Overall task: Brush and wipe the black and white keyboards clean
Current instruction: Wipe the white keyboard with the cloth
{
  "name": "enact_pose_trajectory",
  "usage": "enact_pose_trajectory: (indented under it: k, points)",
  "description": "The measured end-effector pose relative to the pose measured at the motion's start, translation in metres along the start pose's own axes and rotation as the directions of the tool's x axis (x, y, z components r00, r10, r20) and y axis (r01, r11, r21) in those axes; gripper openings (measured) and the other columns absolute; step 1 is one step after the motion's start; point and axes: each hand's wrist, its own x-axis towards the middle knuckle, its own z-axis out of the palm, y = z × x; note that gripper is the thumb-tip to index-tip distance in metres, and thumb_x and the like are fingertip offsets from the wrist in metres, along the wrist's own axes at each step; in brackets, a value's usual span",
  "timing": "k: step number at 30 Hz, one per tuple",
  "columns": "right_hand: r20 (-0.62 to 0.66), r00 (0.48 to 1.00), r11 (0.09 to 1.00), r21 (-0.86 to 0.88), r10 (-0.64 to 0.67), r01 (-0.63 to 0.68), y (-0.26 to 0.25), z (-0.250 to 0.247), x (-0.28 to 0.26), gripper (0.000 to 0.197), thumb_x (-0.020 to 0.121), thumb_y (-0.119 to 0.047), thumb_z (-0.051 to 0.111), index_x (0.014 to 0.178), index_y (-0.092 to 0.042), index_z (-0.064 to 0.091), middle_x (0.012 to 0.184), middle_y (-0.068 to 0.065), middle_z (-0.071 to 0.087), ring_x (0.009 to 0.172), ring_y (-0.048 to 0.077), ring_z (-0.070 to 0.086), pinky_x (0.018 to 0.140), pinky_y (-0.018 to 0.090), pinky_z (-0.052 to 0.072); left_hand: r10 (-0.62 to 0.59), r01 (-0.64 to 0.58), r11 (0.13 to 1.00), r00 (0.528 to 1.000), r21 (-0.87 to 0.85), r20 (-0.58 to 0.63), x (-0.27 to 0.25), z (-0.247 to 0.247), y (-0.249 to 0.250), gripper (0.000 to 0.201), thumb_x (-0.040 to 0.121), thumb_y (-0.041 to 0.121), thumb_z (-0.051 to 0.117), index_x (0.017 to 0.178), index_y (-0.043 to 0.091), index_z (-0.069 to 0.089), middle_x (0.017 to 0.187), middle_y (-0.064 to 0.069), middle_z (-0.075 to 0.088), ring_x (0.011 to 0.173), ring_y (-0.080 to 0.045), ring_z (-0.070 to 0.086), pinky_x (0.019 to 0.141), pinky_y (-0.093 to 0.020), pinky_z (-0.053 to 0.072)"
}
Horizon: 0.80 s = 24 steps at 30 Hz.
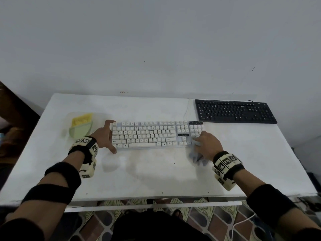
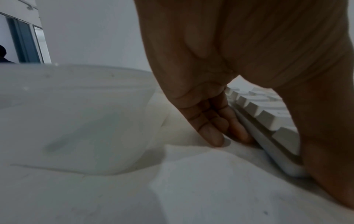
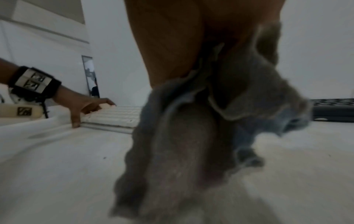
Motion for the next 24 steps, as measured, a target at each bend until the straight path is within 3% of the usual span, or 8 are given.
enact_pose_trajectory:
  k: [2,4,7,9,16,19,21,24]
  points:
    - [0.018,1.000,1.000,0.015,0.010,-0.010,0.001,-0.002,-0.008,0.024,0.091,-0.031,0.059,0.072,-0.018,0.064,0.080,-0.004,0.046,0.075,0.020,0.052,0.058,0.028,0.035,-0.002,0.002,1.000,1.000,-0.009,-0.006,0.001,0.001,-0.001,0.145,0.040,0.023,0.106,0.149,0.022,0.009,0.088,-0.008,0.071,0.082,-0.024,0.069,0.083,-0.045,0.058]
    - [-0.041,0.997,0.994,0.096,0.064,-0.060,0.004,-0.002,-0.004,0.034,0.090,-0.034,0.060,0.061,-0.018,0.057,0.075,-0.002,0.049,0.071,0.022,0.053,0.055,0.027,0.033,-0.006,0.006,1.000,1.000,-0.014,-0.012,0.001,0.001,-0.001,0.144,0.040,0.021,0.106,0.148,0.022,0.010,0.090,-0.007,0.071,0.083,-0.022,0.069,0.084,-0.043,0.057]
    - [-0.222,0.968,0.969,0.238,0.121,-0.066,0.009,-0.004,0.010,0.022,0.095,-0.033,0.063,0.086,-0.017,0.075,0.093,0.006,0.057,0.075,0.020,0.052,0.067,0.029,0.038,-0.005,0.005,1.000,1.000,-0.007,-0.002,0.001,0.001,0.000,0.143,0.042,0.019,0.105,0.149,0.020,0.010,0.089,-0.008,0.071,0.082,-0.022,0.069,0.082,-0.041,0.057]
    - [-0.277,0.953,0.962,0.270,0.127,-0.050,0.009,-0.006,0.021,0.019,0.097,-0.031,0.063,0.103,-0.019,0.077,0.102,0.007,0.057,0.079,0.018,0.051,0.070,0.029,0.041,-0.011,0.011,1.000,1.000,0.000,-0.007,0.000,0.001,0.001,0.144,0.042,0.019,0.106,0.150,0.020,0.009,0.088,-0.008,0.071,0.082,-0.022,0.068,0.083,-0.042,0.056]
    - [-0.042,0.997,0.998,0.028,0.057,-0.056,0.008,0.012,0.019,0.032,0.095,-0.019,0.058,0.125,-0.024,0.068,0.096,0.005,0.047,0.085,0.026,0.056,0.068,0.033,0.049,-0.016,0.016,1.000,1.000,-0.021,-0.012,-0.001,0.003,0.000,0.146,0.042,0.018,0.106,0.151,0.020,0.008,0.093,-0.005,0.070,0.087,-0.024,0.068,0.088,-0.042,0.056]
    - [0.020,0.999,0.999,0.003,0.036,-0.036,0.009,0.009,0.001,0.015,0.090,-0.029,0.064,0.098,-0.021,0.074,0.087,-0.001,0.049,0.080,0.022,0.056,0.066,0.033,0.051,-0.011,0.010,1.000,1.000,-0.027,-0.009,-0.001,0.003,0.000,0.145,0.042,0.017,0.105,0.150,0.020,0.008,0.093,-0.004,0.069,0.087,-0.023,0.067,0.086,-0.039,0.055]
    - [-0.005,0.998,0.993,0.100,0.068,-0.067,0.009,0.001,-0.001,0.029,0.089,-0.032,0.064,0.065,-0.017,0.064,0.072,0.000,0.053,0.068,0.019,0.055,0.056,0.027,0.041,-0.011,0.010,1.000,1.000,-0.022,-0.006,-0.001,0.002,0.000,0.145,0.042,0.018,0.106,0.149,0.020,0.009,0.093,-0.005,0.070,0.086,-0.022,0.068,0.086,-0.040,0.056]
    - [-0.192,0.968,0.965,0.236,0.160,-0.113,0.014,-0.009,0.012,0.044,0.095,-0.034,0.062,0.053,-0.022,0.052,0.061,-0.001,0.050,0.066,0.023,0.055,0.059,0.032,0.044,-0.008,0.008,1.000,1.000,-0.010,-0.005,-0.003,0.002,0.001,0.144,0.043,0.019,0.105,0.149,0.020,0.009,0.091,-0.006,0.070,0.084,-0.022,0.068,0.084,-0.041,0.057]
